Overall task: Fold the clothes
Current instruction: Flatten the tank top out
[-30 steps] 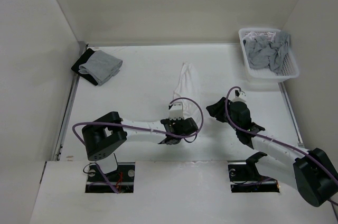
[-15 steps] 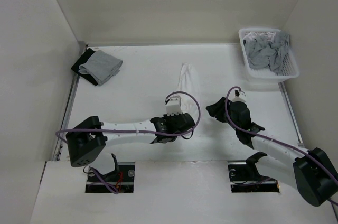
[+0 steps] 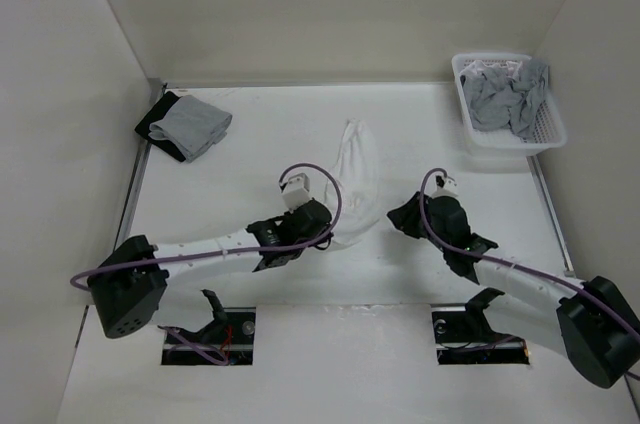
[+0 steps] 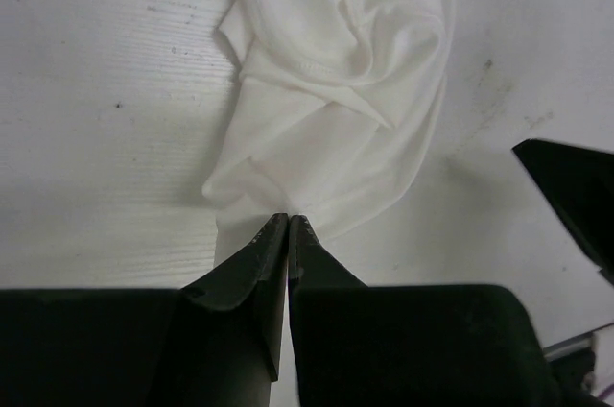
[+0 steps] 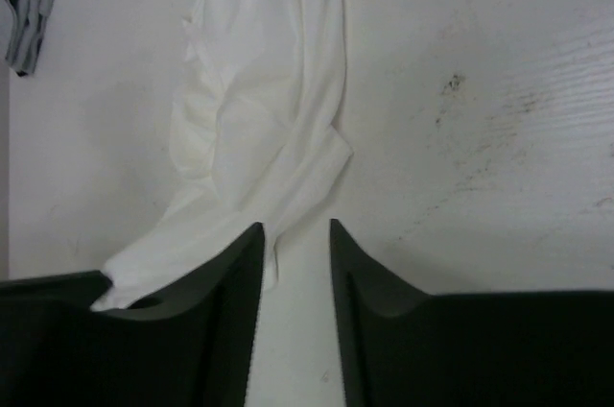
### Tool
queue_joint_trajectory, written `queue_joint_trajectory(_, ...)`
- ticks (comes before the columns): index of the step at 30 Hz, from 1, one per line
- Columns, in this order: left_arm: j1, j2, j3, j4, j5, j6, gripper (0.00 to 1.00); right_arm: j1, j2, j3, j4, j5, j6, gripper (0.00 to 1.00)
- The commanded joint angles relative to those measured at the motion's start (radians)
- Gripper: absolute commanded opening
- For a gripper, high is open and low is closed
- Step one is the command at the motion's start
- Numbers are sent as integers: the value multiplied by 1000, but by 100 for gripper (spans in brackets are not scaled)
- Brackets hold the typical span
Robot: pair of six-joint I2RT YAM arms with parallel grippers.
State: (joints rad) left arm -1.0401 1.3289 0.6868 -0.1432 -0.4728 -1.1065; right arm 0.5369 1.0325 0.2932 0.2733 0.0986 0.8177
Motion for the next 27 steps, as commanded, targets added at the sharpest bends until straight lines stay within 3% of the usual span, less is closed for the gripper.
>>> queue_joint_trajectory(1,34,-94,-53,155,59,-39,2,48,-23,-14,-40,10,14,33)
queue_joint_trajectory(4,68,-138,-92,188,72,-46,3,56,43,4,-40,6,20,33)
queue_joint_trajectory(8,114,-198,-141,200,76,-33,4,54,167,50,56,-3,35,56)
queue_joint_trajectory(12,142,-237,-177,191,85,-24,4,30,343,145,161,-57,66,58)
queue_joint_trajectory(16,162,-289,-201,188,85,3,3,11,498,237,210,-82,129,48)
queue_joint_trajectory(18,168,-306,-191,188,82,36,3,2,569,286,231,-127,155,36)
queue_joint_trajectory(21,180,-310,-150,198,83,101,3,-25,607,314,329,-103,175,11)
queue_joint_trajectory(23,193,-313,-104,202,79,155,3,-42,569,330,334,-117,155,2)
queue_joint_trajectory(27,238,-347,20,191,59,287,3,-47,277,320,157,-116,86,0)
